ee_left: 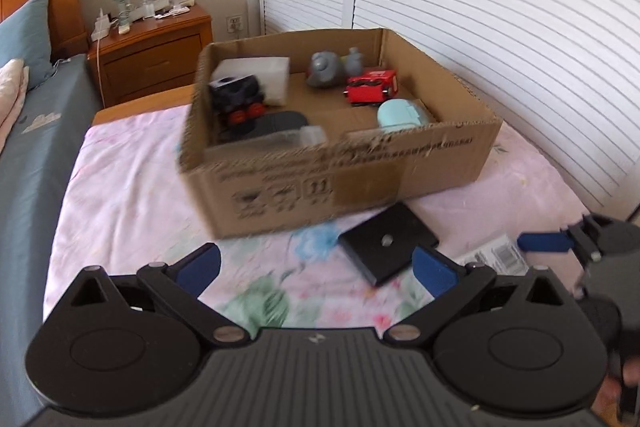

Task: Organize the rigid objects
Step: 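Move left gripper to black square pad while right gripper approaches white refill pack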

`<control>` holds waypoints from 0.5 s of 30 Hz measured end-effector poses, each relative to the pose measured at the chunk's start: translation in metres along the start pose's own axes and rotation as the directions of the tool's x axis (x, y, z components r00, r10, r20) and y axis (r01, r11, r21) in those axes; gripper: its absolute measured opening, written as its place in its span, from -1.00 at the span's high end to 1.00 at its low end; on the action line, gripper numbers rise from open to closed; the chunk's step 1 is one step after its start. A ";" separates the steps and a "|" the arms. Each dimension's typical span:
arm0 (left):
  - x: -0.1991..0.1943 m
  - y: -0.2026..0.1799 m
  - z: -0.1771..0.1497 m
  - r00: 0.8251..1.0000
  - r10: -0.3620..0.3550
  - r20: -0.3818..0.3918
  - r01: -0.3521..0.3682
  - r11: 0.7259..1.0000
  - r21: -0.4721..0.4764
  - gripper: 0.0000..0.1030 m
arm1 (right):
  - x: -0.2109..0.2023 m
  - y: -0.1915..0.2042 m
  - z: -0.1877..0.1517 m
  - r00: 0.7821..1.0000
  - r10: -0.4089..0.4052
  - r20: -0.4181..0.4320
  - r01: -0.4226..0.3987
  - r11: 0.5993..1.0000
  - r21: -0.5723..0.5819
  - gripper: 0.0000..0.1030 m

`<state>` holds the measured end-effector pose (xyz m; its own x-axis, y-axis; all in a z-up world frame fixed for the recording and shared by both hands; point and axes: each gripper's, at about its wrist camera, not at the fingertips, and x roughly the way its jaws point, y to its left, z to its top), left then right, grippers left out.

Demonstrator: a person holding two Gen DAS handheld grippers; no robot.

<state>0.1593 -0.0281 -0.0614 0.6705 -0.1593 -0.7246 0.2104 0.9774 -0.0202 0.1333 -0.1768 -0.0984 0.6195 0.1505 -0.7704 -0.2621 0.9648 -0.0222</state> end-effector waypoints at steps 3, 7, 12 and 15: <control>0.016 -0.011 0.006 1.000 0.005 -0.011 -0.005 1.000 -0.013 -0.97 | -0.002 -0.002 -0.003 1.000 0.018 0.017 -0.018 1.000 -0.020 -1.00; 0.036 -0.021 0.009 0.997 -0.046 -0.061 0.043 0.998 -0.049 -0.97 | -0.004 -0.004 -0.009 0.998 0.040 0.046 -0.038 0.998 -0.045 -1.00; 0.049 -0.038 0.012 0.998 -0.047 -0.044 0.045 0.998 -0.042 -0.97 | -0.004 -0.005 -0.009 0.997 0.051 0.052 -0.048 0.997 -0.054 -1.00; 0.057 -0.042 0.012 0.998 -0.042 -0.046 0.040 0.998 -0.046 -0.98 | -0.004 -0.005 -0.009 0.997 0.052 0.055 -0.049 0.997 -0.056 -1.00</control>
<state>0.1971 -0.0804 -0.0937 0.6280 -0.1935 -0.7538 0.2036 0.9757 -0.0808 0.1252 -0.1841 -0.1008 0.6447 0.2126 -0.7343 -0.3337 0.9425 -0.0200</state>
